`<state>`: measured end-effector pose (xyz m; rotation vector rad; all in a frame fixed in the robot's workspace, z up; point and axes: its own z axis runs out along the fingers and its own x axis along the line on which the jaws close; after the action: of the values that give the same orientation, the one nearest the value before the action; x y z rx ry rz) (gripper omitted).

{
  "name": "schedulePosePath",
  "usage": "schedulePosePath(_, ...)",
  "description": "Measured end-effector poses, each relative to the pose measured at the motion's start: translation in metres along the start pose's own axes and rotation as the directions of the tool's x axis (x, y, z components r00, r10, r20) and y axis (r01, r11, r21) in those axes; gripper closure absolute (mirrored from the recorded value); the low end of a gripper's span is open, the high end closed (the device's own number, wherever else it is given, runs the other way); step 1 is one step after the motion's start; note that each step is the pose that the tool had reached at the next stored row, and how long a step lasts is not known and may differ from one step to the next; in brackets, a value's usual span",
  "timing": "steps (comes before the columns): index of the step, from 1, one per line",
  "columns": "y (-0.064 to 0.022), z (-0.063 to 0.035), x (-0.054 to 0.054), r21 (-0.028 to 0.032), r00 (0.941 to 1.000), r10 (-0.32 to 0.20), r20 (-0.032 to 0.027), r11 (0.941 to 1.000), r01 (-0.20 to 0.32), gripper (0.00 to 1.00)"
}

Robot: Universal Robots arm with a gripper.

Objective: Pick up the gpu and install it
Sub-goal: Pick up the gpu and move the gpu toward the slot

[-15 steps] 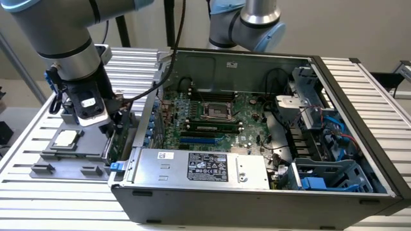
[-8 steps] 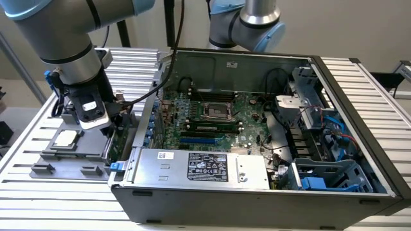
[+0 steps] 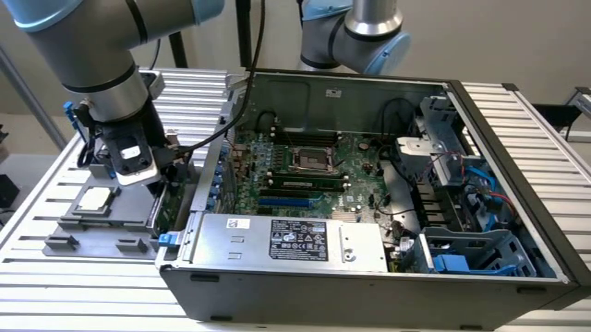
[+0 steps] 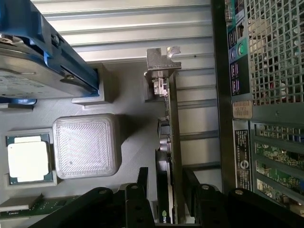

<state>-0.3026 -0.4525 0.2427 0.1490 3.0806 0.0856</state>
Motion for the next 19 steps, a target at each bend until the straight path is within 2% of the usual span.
schedulePosePath(3,0.0004,0.0006,0.0001,0.0009,1.0,0.006,0.0002,1.0,-0.006,0.6)
schedulePosePath(4,0.0005,0.0009,0.0001,0.0013,1.0,0.01,0.0003,1.0,-0.01,0.67)
schedulePosePath(11,0.001,0.0035,0.0003,0.0038,0.9998,0.022,0.0013,0.9997,-0.022,0.67)
schedulePosePath(14,0.0011,0.0036,0.0004,0.0042,0.9997,0.023,0.0012,0.9997,-0.023,0.69)
schedulePosePath(15,0.0011,0.0037,0.0004,0.0041,0.9997,0.023,0.0014,0.9997,-0.023,0.73)
schedulePosePath(19,0.0011,0.0038,0.0004,0.004,0.9997,0.023,0.0015,0.9997,-0.023,0.73)
